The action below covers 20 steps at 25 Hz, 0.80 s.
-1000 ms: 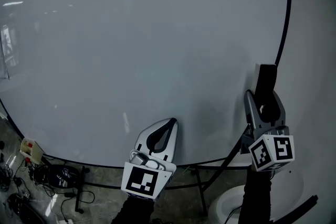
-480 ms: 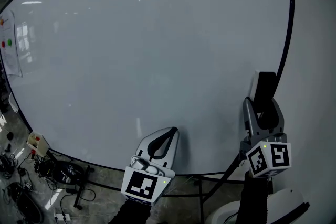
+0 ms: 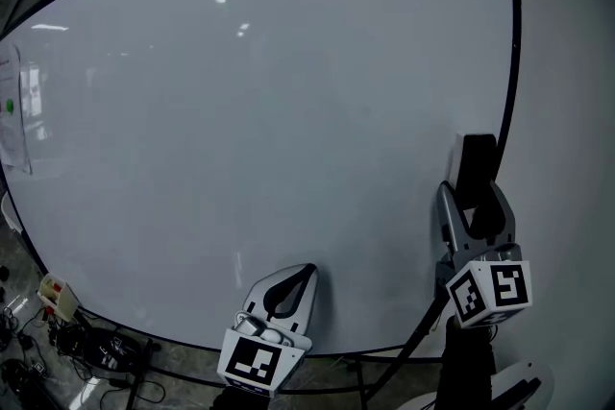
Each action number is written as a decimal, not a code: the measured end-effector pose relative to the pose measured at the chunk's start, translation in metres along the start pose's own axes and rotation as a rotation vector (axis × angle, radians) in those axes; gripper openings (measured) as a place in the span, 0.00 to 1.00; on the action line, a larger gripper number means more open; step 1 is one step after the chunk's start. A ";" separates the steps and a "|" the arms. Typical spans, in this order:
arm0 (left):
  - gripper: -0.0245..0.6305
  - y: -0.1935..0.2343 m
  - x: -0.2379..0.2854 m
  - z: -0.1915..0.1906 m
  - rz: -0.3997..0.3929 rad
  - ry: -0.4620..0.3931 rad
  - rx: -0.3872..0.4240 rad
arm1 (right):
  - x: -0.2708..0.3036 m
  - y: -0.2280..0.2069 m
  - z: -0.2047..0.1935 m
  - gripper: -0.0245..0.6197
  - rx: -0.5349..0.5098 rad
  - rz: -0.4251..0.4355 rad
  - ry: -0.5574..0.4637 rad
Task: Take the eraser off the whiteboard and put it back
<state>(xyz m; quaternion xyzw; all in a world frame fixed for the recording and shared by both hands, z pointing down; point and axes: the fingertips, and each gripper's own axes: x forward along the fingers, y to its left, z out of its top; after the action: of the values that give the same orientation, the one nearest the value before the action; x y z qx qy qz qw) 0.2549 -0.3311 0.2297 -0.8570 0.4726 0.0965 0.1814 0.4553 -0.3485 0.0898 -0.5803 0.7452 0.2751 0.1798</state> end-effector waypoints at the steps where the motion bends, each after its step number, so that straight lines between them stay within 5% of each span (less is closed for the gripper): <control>1: 0.05 0.000 0.000 0.001 -0.005 -0.003 0.003 | 0.004 -0.003 0.006 0.47 -0.007 -0.006 -0.006; 20: 0.05 -0.010 0.015 0.024 -0.051 -0.042 0.021 | 0.082 -0.065 0.097 0.47 0.004 -0.037 -0.003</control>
<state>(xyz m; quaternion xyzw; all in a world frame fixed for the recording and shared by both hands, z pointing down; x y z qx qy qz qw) 0.2714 -0.3285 0.2052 -0.8645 0.4478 0.1049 0.2029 0.4914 -0.3627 -0.0481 -0.5932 0.7345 0.2710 0.1874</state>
